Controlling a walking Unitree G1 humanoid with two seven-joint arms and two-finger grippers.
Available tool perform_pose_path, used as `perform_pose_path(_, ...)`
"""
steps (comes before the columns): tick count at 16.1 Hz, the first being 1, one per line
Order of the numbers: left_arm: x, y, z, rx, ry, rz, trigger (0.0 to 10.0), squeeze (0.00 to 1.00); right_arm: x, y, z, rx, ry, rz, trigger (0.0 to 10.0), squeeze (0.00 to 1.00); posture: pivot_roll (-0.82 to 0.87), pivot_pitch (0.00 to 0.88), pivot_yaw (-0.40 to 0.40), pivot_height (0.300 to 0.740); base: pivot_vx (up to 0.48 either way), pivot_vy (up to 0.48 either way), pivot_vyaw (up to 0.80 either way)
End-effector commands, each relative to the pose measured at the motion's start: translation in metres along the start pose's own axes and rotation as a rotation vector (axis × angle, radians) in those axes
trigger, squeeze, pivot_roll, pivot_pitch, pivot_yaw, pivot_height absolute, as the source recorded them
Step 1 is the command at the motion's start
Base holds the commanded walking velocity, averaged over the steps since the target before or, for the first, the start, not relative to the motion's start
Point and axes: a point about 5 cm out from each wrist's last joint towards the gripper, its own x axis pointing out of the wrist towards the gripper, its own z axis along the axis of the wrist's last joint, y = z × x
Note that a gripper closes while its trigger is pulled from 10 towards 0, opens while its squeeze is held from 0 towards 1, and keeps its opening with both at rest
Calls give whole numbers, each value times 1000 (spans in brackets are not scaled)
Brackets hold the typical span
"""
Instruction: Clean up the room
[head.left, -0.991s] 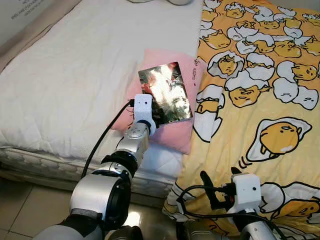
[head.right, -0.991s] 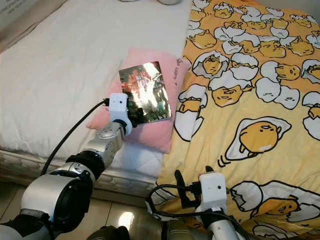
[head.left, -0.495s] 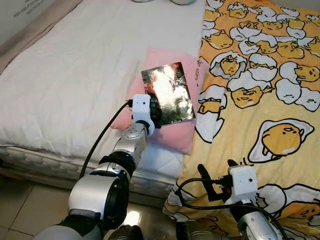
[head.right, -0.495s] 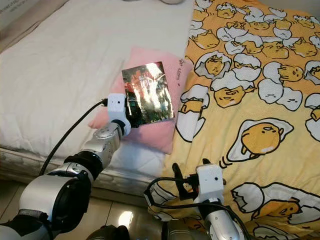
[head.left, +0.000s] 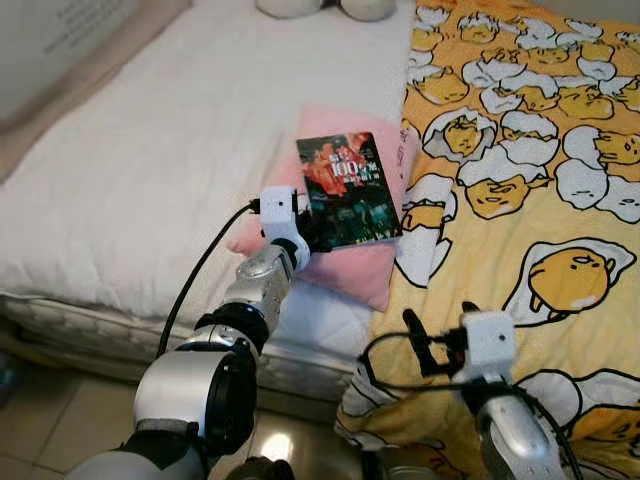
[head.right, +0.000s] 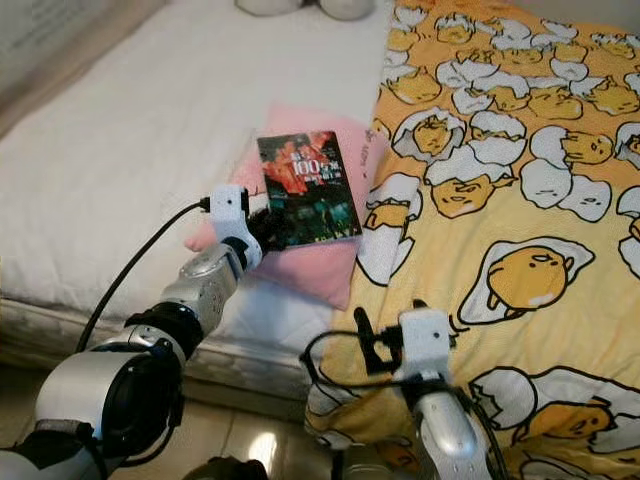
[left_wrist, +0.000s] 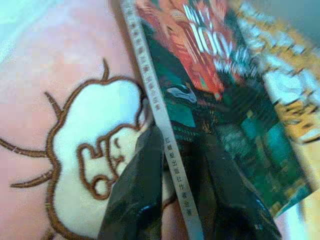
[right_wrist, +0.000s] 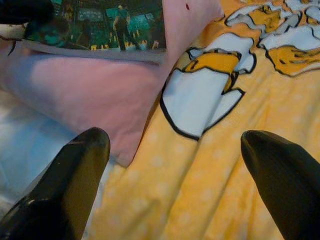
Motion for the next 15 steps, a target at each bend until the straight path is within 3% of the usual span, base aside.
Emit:
perform_pose_path(1, 1, -1, 7, -3, -24, -19, 0, 0, 0, -1, -1, 9, -2, -10, 10000, 0, -201, 0, 45, 740, 0, 0, 0)
perform_pose_path(4, 3, 2, 35, 19, -131, -70, 0, 0, 20, 1, 1, 18, -37, 7, 10000, 0, -124, 0, 50, 740, 0, 0, 0)
perform_pose_path(7, 2, 6, 47, 61, -172, -64, 0, 0, 27, 3, 3, 18, -53, 20, 10000, 0, -108, 0, 48, 740, 0, 0, 0)
perform_pose_path(10, -2, 27, 49, 140, -152, 76, 0, 0, 37, 3, 8, 11, -87, 27, 10000, 0, -106, 0, 56, 740, 0, 0, 0)
perform_pose_path(11, -2, 27, 48, 149, -141, 89, 4902, 0, 39, 3, 11, 12, -99, 23, 10000, 0, -107, 0, 60, 740, 0, 0, 0)
perform_pose_path(12, -1, 24, 49, 169, -144, 84, 4902, 0, 40, 3, 12, 13, -107, 20, 10000, 0, -108, 0, 62, 740, 0, 0, 0)
perform_pose_path(13, 1, 16, 53, 230, -155, 56, 10000, 0, 42, 5, 12, 16, -114, 19, 10000, 0, -108, 0, 62, 740, 0, 0, 0)
perform_pose_path(15, 4, 9, 57, 270, -164, 30, 10000, 0, 42, 6, 12, 19, -118, 21, 10000, 0, -107, 0, 68, 740, 0, 0, 0)
